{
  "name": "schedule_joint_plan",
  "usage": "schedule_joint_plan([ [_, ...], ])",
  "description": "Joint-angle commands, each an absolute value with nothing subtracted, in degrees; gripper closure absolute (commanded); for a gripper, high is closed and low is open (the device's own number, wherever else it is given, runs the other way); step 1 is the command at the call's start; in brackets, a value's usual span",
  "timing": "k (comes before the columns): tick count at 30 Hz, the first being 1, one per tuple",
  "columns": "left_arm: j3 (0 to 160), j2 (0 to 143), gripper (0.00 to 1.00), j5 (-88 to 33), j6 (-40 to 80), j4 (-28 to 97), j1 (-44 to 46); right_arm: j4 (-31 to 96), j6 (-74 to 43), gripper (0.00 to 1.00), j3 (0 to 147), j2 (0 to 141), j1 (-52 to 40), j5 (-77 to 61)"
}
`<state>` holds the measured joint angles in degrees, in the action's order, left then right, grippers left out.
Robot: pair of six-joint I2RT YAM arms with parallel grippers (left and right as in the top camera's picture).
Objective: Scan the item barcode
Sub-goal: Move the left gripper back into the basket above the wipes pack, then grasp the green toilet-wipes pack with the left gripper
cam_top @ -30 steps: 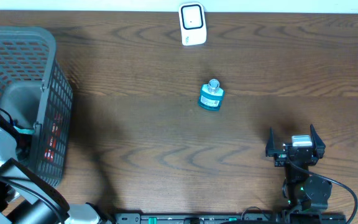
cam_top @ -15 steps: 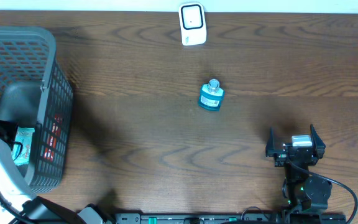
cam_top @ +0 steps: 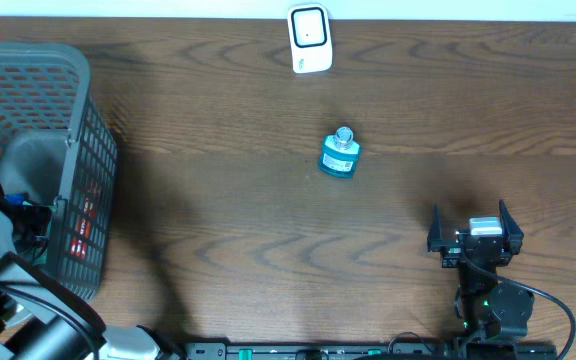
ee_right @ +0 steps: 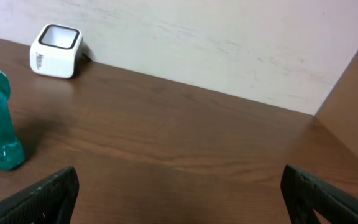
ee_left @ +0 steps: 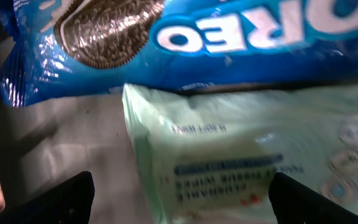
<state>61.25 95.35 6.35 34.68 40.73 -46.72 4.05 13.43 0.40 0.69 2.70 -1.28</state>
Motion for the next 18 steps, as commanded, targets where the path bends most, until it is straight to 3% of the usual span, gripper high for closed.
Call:
schedule_joint_plan([
  [1, 60.82, 96.79, 0.09, 6.87, 34.50, 40.10, -47.35, 4.29, 12.67, 0.01, 0.34, 0.38, 2.55, -0.97],
  [6, 58.72, 99.35, 0.11, 6.85, 34.48, 37.52, -47.35, 4.27, 12.69, 0.01, 0.34, 0.38, 2.55, -0.95],
  [9, 56.73, 100.90, 0.19, 6.85, 34.48, 35.53, -47.35, 4.27, 12.69, 0.01, 0.34, 0.38, 2.55, -0.97],
  [10, 55.99, 101.25, 0.25, 6.85, 34.48, 34.92, -47.35, 4.29, 12.69, 0.01, 0.34, 0.38, 2.55, -0.97],
  [11, 55.16, 101.54, 0.42, 6.85, 34.48, 34.30, -47.35, 4.29, 12.69, 0.01, 0.34, 0.38, 2.55, -0.97],
  [13, 54.26, 101.65, 0.65, 6.85, 34.48, 33.95, -47.35, 4.29, 12.69, 0.01, 0.34, 0.38, 2.55, -0.97],
  [15, 54.22, 101.36, 0.77, 6.85, 34.22, 34.22, -47.35, 4.29, 12.69, 0.01, 0.34, 0.38, 2.55, -0.97],
  [18, 54.48, 99.77, 0.87, 6.85, 34.04, 34.68, -47.35, 4.29, 12.69, 0.01, 0.34, 0.38, 2.55, -0.97],
])
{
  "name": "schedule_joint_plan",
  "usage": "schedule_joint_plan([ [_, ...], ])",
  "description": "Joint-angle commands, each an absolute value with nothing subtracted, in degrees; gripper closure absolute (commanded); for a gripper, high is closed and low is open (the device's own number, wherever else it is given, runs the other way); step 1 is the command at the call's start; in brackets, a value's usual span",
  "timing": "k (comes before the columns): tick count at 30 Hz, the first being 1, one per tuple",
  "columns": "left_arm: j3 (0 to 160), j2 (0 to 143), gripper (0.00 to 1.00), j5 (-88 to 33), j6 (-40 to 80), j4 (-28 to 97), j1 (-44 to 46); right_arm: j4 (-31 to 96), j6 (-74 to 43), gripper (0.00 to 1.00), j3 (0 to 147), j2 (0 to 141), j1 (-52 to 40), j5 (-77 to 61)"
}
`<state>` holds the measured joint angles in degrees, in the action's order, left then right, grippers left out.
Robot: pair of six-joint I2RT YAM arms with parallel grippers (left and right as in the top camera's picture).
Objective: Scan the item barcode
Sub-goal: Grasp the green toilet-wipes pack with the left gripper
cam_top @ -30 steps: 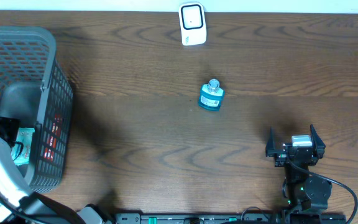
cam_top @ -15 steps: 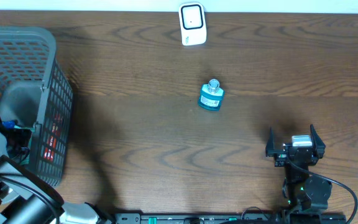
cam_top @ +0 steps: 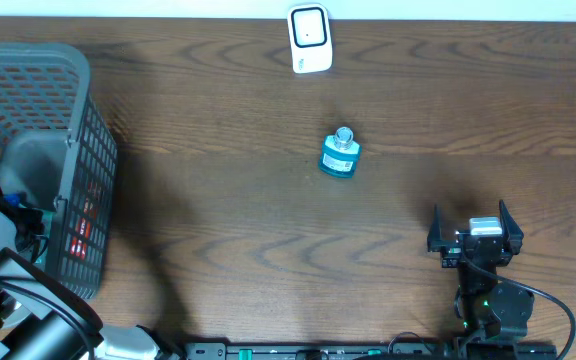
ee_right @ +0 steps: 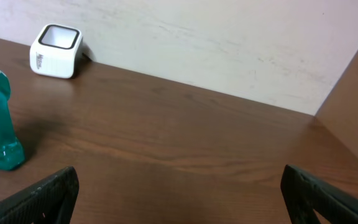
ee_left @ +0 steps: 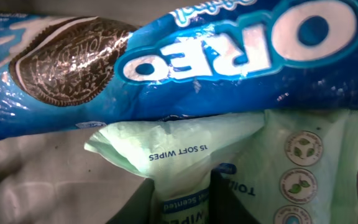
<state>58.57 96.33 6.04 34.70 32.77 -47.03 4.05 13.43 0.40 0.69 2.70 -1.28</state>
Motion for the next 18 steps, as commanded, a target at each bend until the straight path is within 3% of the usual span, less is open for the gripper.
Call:
schedule_joint_plan([
  [1, 54.83, 98.85, 0.92, 6.85, 34.04, 35.11, -47.35, 4.29, 12.67, 0.01, 0.34, 0.38, 2.55, -0.97],
  [9, 63.09, 85.12, 0.93, 5.85, 33.21, 39.53, -47.35, 4.29, 12.67, 0.01, 0.34, 0.38, 2.55, -0.97],
  [18, 73.49, 66.08, 0.93, -6.98, 33.47, 39.92, -47.33, 4.27, 12.69, 0.01, 0.34, 0.38, 2.55, -0.97],
])
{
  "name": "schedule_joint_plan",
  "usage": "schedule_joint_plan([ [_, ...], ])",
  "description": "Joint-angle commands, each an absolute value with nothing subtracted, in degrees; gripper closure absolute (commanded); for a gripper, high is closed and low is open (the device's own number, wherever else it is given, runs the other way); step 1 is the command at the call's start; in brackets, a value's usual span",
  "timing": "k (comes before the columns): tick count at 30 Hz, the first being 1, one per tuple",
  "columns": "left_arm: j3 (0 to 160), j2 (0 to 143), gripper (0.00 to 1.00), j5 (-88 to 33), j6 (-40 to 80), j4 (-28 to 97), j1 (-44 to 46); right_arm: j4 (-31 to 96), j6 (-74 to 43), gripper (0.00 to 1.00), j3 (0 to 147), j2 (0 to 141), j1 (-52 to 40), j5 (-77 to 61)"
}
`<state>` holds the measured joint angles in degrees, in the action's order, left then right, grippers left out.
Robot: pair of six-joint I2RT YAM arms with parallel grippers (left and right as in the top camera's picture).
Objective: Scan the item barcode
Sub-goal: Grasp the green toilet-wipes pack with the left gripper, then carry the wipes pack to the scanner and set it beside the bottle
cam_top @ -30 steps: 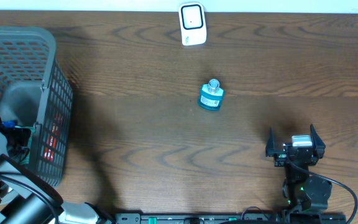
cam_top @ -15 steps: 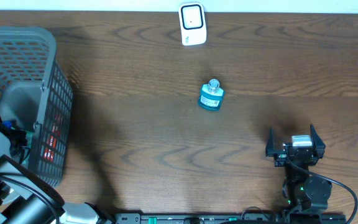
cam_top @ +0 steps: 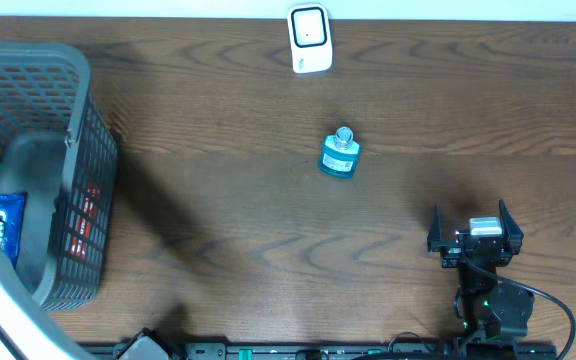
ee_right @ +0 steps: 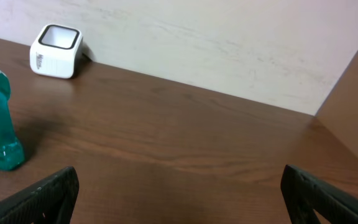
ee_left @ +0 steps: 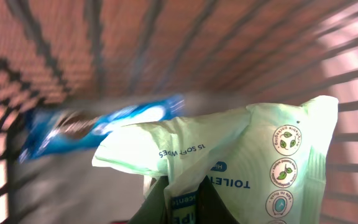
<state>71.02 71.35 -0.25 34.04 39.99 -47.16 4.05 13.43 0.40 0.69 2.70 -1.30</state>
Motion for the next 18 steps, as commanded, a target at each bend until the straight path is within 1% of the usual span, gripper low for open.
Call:
schedule_joint_plan([
  [1, 73.78, 64.51, 0.93, -10.20, 33.47, 39.20, -47.33, 4.29, 12.67, 0.01, 0.34, 0.38, 2.55, -0.97],
  [5, 73.87, 59.53, 0.93, -26.57, 33.91, 34.76, -45.87, 4.29, 12.67, 0.01, 0.34, 0.38, 2.55, -0.97],
  [7, 73.87, 57.78, 0.93, -33.30, 34.74, 33.47, -43.59, 4.29, 12.67, 0.01, 0.34, 0.38, 2.55, -0.97],
  [9, 73.87, 56.27, 0.93, -37.93, 34.17, 33.52, -39.46, 4.29, 12.67, 0.01, 0.34, 0.38, 2.55, -0.95],
  [13, 73.84, 54.94, 0.93, -37.74, 27.05, 38.85, -27.68, 4.29, 12.69, 0.01, 0.34, 0.38, 2.55, -0.97],
  [18, 72.40, 56.88, 0.93, -27.77, 20.03, 47.94, -9.78, 4.29, 12.69, 0.01, 0.34, 0.38, 2.55, -0.97],
])
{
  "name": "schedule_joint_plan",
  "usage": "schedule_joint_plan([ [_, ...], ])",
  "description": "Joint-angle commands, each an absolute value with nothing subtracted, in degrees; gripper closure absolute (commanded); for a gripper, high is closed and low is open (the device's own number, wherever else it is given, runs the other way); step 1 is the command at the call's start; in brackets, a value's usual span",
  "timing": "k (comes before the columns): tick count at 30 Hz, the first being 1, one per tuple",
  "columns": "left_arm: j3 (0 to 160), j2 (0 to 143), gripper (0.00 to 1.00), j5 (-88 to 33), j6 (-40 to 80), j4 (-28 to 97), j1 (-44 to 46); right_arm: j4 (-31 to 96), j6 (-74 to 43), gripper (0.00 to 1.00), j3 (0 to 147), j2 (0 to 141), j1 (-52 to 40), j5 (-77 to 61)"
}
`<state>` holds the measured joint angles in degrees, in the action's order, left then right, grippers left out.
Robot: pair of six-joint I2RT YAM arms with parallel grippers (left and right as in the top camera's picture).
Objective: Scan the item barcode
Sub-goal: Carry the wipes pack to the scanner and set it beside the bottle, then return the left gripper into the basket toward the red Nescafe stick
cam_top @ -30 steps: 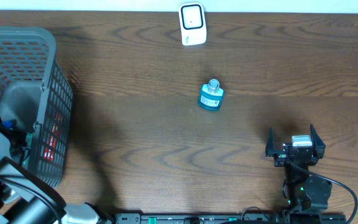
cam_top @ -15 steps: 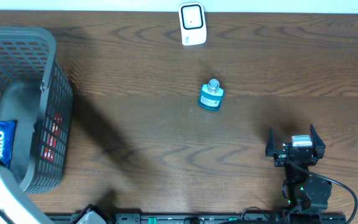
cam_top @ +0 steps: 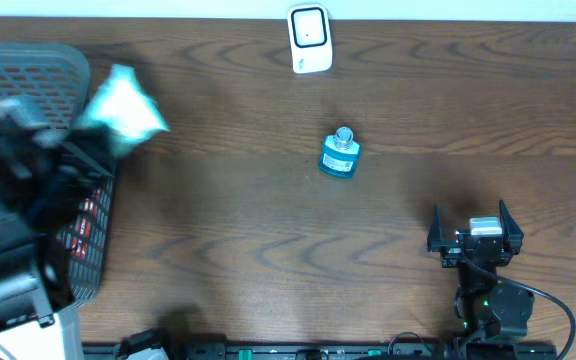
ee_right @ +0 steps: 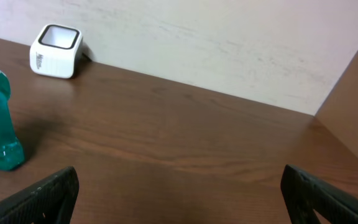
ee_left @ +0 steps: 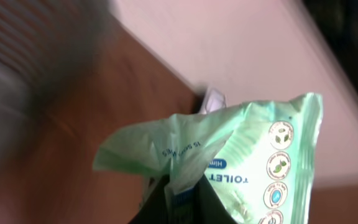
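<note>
A pale green pack of toilet wipes (cam_top: pixel 120 102) (ee_left: pixel 241 155) hangs in the air by the basket's right rim, blurred in the overhead view. My left gripper (ee_left: pixel 180 199) is shut on its lower edge. The white barcode scanner (cam_top: pixel 309 38) (ee_right: pixel 55 42) stands at the table's far edge, and its corner (ee_left: pixel 214 98) peeks out behind the pack. A teal bottle (cam_top: pixel 340 154) stands upright mid-table. My right gripper (cam_top: pixel 473 236) (ee_right: pixel 179 193) rests open at the near right, nothing between its fingers.
A grey mesh basket (cam_top: pixel 80 230) sits at the table's left end, partly covered by my left arm. A light wall (ee_right: pixel 229 43) runs along the table's far edge.
My left gripper, still shut on the wipes pack, was inside the basket above the Oreo packet. Now it holds the pack outside, over the basket's right rim. The right arm is unmoved.
First my left gripper was open over the wipes pack lying beside an Oreo packet in the basket. Then it was shut on the pack. Later the pack hung above the basket floor, and now it is outside, toward the scanner.
</note>
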<state>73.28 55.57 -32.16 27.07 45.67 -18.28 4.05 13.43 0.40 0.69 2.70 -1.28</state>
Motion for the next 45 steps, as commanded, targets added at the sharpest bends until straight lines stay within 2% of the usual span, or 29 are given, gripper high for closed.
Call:
schedule_joint_plan([
  [1, 71.99, 58.04, 0.93, -25.52, 18.96, 49.30, -5.82, 4.29, 12.67, 0.01, 0.34, 0.38, 2.55, -0.97],
  [8, 70.43, 71.75, 0.93, -6.04, 17.91, 50.89, 17.56, 4.29, 12.69, 0.01, 0.34, 0.38, 2.55, -0.97],
  [12, 70.43, 82.04, 0.93, 1.43, 18.94, 47.75, 24.71, 4.29, 12.69, 0.01, 0.34, 0.38, 2.55, -0.97],
  [17, 70.43, 94.65, 0.93, 2.28, 24.16, 41.34, 27.51, 4.29, 12.67, 0.01, 0.34, 0.38, 2.55, -0.97],
  [22, 70.43, 103.70, 0.93, -6.00, 25.96, 32.93, 27.97, 4.29, 12.67, 0.01, 0.34, 0.38, 2.55, -0.97],
  [27, 70.46, 106.89, 0.93, -9.89, 27.42, 27.09, 28.10, 4.29, 12.67, 0.01, 0.34, 0.38, 2.55, -0.97],
  [28, 70.46, 106.87, 0.71, -9.87, 27.57, 26.74, 28.10, 4.29, 12.69, 0.01, 0.34, 0.38, 2.55, -0.97],
  [29, 70.61, 106.61, 0.43, -9.85, 27.55, 26.63, 28.10, 4.29, 12.67, 0.01, 0.34, 0.38, 2.55, -0.97],
  [30, 70.83, 106.39, 0.27, -9.69, 27.53, 26.83, 28.03, 4.29, 12.69, 0.01, 0.34, 0.38, 2.55, -0.97],
  [31, 71.16, 106.00, 0.06, -9.28, 27.51, 27.20, 27.92, 4.29, 12.69, 0.01, 0.34, 0.38, 2.55, -0.97],
  [32, 71.61, 105.38, 0.02, -8.23, 27.53, 28.05, 27.73, 4.29, 12.69, 0.01, 0.34, 0.38, 2.55, -0.97],
  [41, 89.49, 92.23, 0.02, 7.46, 25.54, 51.13, 21.06, 4.27, 12.69, 0.01, 0.34, 0.38, 2.55, -0.97],
  [45, 98.98, 85.95, 0.02, 10.00, 25.34, 57.01, 15.46, 4.29, 12.69, 0.01, 0.34, 0.38, 2.55, -0.97],
])
